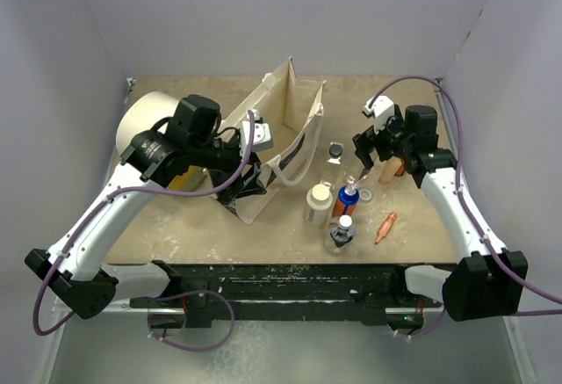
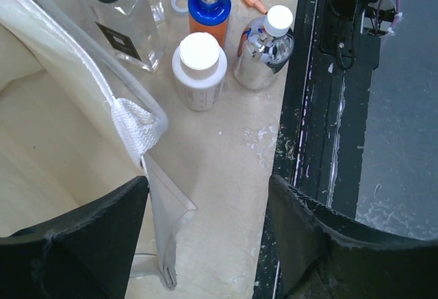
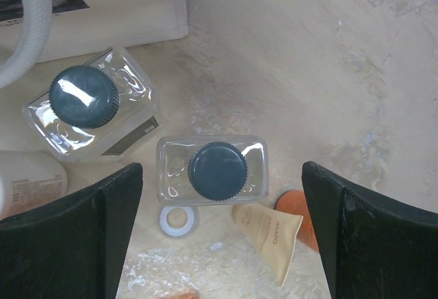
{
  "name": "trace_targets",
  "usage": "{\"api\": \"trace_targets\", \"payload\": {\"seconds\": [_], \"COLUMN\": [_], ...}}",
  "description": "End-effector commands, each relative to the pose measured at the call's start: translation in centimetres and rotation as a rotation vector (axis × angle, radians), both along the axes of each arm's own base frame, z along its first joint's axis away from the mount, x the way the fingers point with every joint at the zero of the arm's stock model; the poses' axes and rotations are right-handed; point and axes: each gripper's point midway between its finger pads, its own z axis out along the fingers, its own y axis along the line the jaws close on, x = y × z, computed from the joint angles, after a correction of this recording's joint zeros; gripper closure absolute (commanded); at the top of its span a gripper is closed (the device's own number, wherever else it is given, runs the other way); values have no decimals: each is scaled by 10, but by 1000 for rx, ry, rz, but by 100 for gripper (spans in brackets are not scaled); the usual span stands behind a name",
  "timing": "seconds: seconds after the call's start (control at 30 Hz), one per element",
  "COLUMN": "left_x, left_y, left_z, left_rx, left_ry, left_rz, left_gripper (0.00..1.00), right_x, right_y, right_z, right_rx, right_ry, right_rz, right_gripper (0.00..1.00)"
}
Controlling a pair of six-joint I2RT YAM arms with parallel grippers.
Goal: Place the personal care products into the canvas bag
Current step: Move the canvas bag to the center of the board, then pick up the care product from the center of the board.
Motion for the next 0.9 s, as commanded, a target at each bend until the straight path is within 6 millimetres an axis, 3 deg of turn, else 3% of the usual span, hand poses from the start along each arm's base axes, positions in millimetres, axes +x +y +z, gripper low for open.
{"api": "trace_targets", "payload": {"seconds": [0.0,0.43,0.6,0.87], "left_x": [-4,14,21,37], "left_y": [-4,10,18,25], "left_z": [25,46,46,42], "left_rx": [-67,-69,-75,-49], "left_ry": [-117,-245,-246,-263], "left_rz": [-75,43,99,178], "left_gripper": [24,13,4,3], "right_x": [9,8,3,-1], "right_y": [0,7,9,10], "right_z": [-5,-44,-55,-66], "right_rx": [-32,-46,-37,-31], "right_ry": [-15,103,136,165], "right_rz": [25,92,109,113], "right_gripper": [0,5,9,16]}}
